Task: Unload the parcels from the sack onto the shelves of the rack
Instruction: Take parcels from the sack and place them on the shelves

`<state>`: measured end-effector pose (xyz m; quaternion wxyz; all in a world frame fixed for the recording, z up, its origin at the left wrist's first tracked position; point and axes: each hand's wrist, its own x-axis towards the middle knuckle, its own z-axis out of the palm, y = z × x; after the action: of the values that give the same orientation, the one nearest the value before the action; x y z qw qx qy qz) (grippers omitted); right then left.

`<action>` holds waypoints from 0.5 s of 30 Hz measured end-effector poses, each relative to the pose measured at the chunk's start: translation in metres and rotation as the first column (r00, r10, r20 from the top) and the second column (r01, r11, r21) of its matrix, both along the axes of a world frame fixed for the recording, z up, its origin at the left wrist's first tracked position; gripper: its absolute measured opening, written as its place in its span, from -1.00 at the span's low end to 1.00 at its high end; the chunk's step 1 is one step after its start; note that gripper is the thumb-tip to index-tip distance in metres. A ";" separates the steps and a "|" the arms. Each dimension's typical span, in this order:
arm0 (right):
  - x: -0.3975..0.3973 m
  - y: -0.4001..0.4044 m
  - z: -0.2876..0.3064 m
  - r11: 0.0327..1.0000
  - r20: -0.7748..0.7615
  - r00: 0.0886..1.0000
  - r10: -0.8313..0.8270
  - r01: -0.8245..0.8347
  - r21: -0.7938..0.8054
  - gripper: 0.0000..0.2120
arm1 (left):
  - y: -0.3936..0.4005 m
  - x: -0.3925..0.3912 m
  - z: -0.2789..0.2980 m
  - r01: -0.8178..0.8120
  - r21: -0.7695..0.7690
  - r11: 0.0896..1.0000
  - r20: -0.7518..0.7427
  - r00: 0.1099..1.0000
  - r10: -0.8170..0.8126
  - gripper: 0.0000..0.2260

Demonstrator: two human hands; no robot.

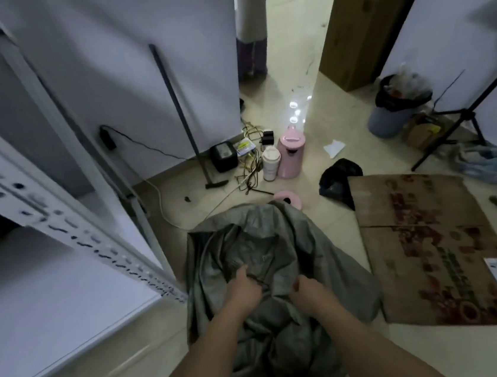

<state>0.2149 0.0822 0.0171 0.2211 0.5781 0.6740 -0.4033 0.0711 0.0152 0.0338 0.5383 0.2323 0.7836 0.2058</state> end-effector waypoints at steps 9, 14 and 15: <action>-0.030 0.023 -0.227 0.945 0.190 0.972 0.135 -0.184 0.269 -0.36 | 0.034 0.003 -0.233 0.115 0.029 0.993 -0.099 0.989 -0.112 -0.41; -0.052 0.057 -0.315 0.945 0.182 0.982 0.059 -0.113 0.305 -0.18 | 0.070 0.000 -0.350 0.124 0.076 0.989 -0.102 0.988 -0.116 -0.37; -0.054 0.063 -0.329 0.945 0.180 0.983 0.033 -0.089 0.316 -0.17 | 0.079 0.000 -0.359 0.109 0.095 0.989 -0.088 0.991 -0.101 -0.38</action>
<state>0.1605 0.1453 -0.3121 0.1936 0.6179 0.7268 -0.2291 0.0708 0.0941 -0.3257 0.5029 0.3082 0.7807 0.2062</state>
